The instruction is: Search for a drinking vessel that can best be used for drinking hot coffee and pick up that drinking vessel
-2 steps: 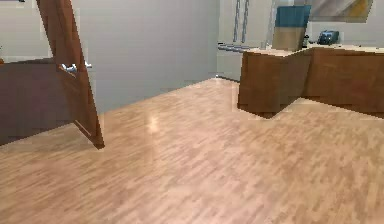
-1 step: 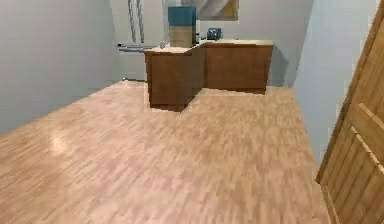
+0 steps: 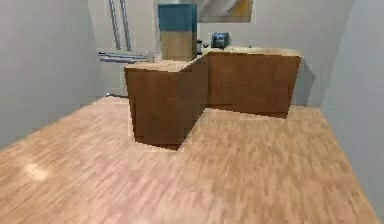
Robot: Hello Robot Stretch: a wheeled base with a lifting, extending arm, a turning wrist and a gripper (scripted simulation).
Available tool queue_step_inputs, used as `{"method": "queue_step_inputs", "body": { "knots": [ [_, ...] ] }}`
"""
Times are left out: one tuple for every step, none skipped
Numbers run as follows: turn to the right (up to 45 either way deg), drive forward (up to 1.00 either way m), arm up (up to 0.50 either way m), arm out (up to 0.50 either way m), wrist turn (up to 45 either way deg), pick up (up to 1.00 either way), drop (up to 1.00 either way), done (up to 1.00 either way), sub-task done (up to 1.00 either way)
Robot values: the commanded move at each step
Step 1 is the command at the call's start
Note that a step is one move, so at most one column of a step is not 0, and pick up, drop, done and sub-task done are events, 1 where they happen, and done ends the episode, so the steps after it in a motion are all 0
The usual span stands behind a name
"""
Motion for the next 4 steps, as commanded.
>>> {"method": "queue_step_inputs", "body": {
  "knots": [
    [0.0,1.0,0.0,0.0,0.0,0.0,0.0,0.0,0.0],
    [6.0,0.0,0.0,0.0,0.0,0.0,0.0,0.0,0.0],
    [0.0,0.45,0.0,0.0,0.0,0.0,0.0,0.0,0.0],
    [-45.0,0.0,0.0,0.0,0.0,0.0,0.0,0.0,0.0]
  ]
}}
